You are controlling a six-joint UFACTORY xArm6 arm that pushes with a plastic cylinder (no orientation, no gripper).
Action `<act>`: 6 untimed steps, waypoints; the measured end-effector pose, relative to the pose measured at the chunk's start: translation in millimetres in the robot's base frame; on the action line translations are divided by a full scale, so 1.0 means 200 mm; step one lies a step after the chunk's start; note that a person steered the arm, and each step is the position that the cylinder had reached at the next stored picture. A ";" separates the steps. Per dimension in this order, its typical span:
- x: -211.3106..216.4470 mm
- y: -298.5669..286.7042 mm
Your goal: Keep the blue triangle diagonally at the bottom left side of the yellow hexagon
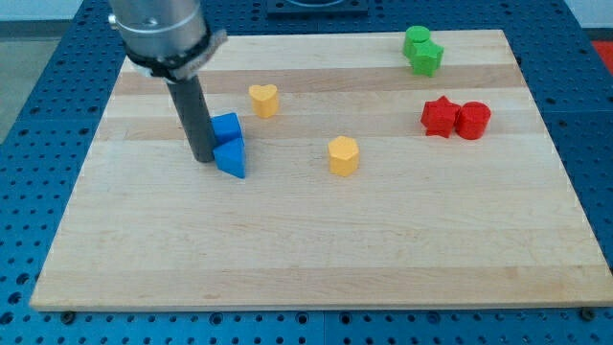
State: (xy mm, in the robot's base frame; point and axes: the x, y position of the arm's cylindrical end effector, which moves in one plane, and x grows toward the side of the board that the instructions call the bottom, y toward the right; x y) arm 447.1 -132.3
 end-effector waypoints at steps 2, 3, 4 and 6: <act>0.15 0.13; 0.01 0.03; -0.05 0.14; 0.19 0.35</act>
